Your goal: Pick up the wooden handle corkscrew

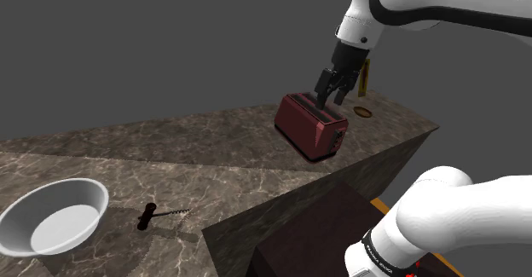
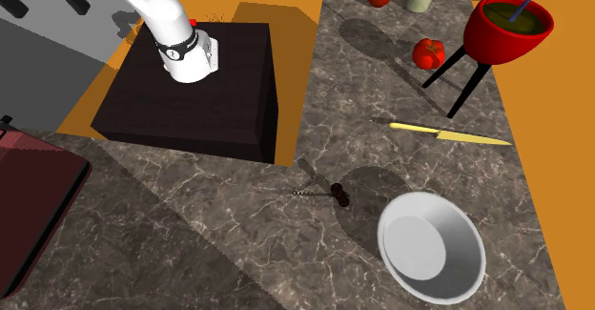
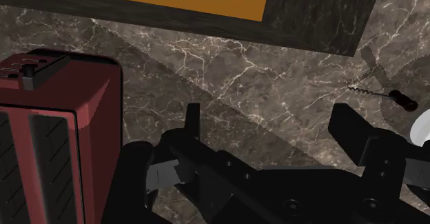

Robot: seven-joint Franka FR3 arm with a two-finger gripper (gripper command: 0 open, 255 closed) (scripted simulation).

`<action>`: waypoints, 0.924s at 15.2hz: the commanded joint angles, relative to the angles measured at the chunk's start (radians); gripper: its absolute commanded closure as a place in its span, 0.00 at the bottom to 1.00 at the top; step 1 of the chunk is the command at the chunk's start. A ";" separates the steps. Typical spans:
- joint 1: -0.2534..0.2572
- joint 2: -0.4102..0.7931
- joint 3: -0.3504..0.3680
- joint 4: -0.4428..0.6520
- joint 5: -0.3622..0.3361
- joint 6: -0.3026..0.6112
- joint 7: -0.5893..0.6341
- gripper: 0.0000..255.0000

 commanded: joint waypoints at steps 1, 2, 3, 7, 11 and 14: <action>0.000 0.000 0.000 0.000 0.000 0.000 0.000 0.00; 0.005 0.001 0.019 -0.018 0.017 0.023 0.026 0.00; 0.011 0.004 0.038 -0.035 0.033 0.046 0.052 0.00; 0.033 0.031 0.118 -0.089 0.099 0.145 0.155 0.00; 0.055 0.086 0.201 -0.120 0.160 0.252 0.255 0.00; 0.068 0.146 0.265 -0.127 0.199 0.337 0.330 0.00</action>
